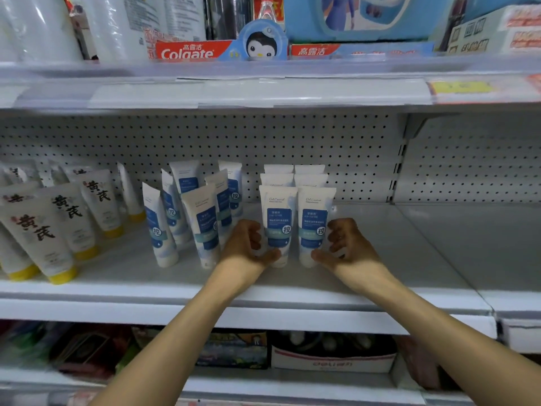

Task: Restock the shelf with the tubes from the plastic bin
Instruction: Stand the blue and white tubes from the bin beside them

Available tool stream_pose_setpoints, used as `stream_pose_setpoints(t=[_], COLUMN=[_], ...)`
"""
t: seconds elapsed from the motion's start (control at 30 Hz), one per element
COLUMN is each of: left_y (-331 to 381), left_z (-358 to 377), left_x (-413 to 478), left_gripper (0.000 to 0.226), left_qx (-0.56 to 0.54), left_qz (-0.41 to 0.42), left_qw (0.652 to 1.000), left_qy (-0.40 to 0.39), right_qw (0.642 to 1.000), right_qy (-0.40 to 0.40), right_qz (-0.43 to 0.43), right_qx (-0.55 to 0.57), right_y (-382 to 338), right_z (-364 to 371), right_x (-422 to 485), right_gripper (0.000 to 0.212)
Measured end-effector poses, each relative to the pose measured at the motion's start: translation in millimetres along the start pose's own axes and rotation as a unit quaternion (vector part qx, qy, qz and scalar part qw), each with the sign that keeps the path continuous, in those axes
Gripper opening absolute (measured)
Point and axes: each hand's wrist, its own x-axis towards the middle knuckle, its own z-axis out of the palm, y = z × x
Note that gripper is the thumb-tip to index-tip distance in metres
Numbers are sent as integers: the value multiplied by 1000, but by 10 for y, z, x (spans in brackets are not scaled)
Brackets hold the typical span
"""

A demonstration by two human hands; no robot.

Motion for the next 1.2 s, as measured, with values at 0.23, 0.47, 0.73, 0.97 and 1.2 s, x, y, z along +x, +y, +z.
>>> stream_pose_setpoints(t=[0.23,0.47,0.73,0.97,1.2], left_y=[38,239,248,98,48], left_z=[-263,-938,-1951,-2233,-2149], left_x=[-351,-476,53,862,1437], left_gripper=[30,17,20,15,24], left_qx=[96,143,82,-5,23], left_qz=[80,225,237,199,112], left_qw=[992,964,968,980,993], left_qy=[17,21,9,-21,-31], right_qw=[980,941,939,930,922], right_qy=[124,134,79,34,-78], right_qz=[-154,-285,-277,-252,-120], right_qx=[-31,-127,-188,-265,-360], right_y=[-214,-930,-1666,-1984,-2175], right_z=[-37,371,664,753,886], right_x=[-348,-391,1,563,1149], right_gripper=[24,16,14,28,36])
